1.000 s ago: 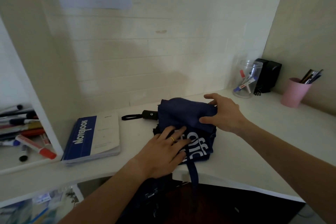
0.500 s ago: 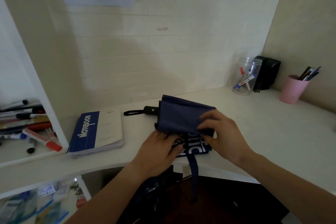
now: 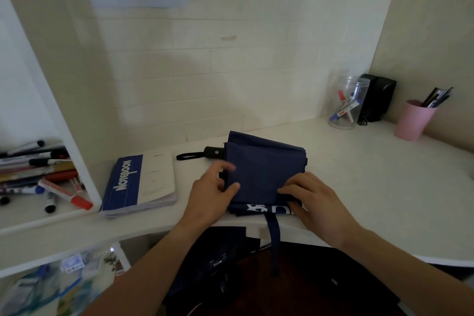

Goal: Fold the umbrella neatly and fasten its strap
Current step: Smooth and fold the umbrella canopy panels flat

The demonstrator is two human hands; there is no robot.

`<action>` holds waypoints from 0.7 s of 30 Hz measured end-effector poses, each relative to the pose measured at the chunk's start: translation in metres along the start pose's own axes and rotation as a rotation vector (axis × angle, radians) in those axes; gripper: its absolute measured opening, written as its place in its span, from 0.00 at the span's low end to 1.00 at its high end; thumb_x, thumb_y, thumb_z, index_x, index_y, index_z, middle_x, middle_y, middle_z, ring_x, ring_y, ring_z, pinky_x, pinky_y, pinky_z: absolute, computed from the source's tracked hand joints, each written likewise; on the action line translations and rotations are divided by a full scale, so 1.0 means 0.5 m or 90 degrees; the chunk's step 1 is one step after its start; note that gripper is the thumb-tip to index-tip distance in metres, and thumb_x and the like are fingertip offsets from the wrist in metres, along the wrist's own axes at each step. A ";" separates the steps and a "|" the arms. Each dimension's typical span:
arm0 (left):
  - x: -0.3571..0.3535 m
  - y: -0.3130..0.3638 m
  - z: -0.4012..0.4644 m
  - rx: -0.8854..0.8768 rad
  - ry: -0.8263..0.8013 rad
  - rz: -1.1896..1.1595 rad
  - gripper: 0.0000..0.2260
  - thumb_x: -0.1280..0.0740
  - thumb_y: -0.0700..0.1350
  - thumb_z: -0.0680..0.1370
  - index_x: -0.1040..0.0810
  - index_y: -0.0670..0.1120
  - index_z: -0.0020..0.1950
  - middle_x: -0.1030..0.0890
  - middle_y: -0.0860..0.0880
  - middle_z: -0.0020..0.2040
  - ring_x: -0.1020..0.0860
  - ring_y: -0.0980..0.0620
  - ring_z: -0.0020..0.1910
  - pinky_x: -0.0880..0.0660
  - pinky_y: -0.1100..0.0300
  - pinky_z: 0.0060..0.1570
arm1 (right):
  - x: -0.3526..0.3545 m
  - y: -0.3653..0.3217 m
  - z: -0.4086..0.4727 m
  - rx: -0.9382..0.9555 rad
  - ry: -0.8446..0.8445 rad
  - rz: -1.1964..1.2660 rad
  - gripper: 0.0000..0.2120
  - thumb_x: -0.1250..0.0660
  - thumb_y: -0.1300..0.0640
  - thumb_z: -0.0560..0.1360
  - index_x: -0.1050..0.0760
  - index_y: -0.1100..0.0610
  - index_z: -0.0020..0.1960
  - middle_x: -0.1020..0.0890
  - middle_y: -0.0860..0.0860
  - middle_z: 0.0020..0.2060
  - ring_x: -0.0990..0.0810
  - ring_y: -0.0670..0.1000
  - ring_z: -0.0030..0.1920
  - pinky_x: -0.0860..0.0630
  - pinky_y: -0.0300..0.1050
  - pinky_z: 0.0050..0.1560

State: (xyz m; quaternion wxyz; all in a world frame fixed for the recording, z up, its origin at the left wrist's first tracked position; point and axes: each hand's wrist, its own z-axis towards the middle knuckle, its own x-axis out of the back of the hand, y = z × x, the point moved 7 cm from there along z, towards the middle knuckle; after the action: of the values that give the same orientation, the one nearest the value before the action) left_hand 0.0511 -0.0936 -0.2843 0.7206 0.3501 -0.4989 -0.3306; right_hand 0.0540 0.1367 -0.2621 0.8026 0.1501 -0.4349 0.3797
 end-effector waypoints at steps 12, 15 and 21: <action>-0.008 0.002 -0.004 -0.028 -0.089 0.155 0.26 0.25 0.46 0.75 0.25 0.52 0.72 0.20 0.54 0.47 0.20 0.55 0.47 0.28 0.69 0.51 | 0.024 0.012 -0.023 0.036 0.000 -0.031 0.11 0.24 0.62 0.70 0.15 0.52 0.50 0.15 0.45 0.51 0.18 0.48 0.52 0.18 0.43 0.45; -0.009 0.016 -0.006 -0.057 -0.103 0.216 0.26 0.25 0.47 0.75 0.25 0.49 0.72 0.21 0.54 0.50 0.23 0.57 0.50 0.34 0.78 0.46 | 0.019 0.013 -0.031 0.074 -0.042 -0.008 0.09 0.26 0.61 0.72 0.15 0.52 0.51 0.15 0.45 0.52 0.19 0.47 0.53 0.19 0.41 0.48; 0.006 0.062 -0.005 -0.219 -0.006 0.370 0.15 0.34 0.58 0.79 0.16 0.51 0.59 0.28 0.50 0.56 0.28 0.54 0.56 0.30 0.63 0.56 | 0.007 0.010 -0.032 0.100 -0.083 0.022 0.10 0.28 0.63 0.74 0.15 0.52 0.52 0.15 0.45 0.53 0.19 0.47 0.53 0.20 0.38 0.50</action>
State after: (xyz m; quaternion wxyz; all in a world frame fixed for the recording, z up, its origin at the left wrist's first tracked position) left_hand 0.0584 -0.0793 -0.2575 0.8308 0.0647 -0.5183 -0.1921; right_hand 0.0606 0.1510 -0.2691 0.7514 0.2293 -0.4580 0.4159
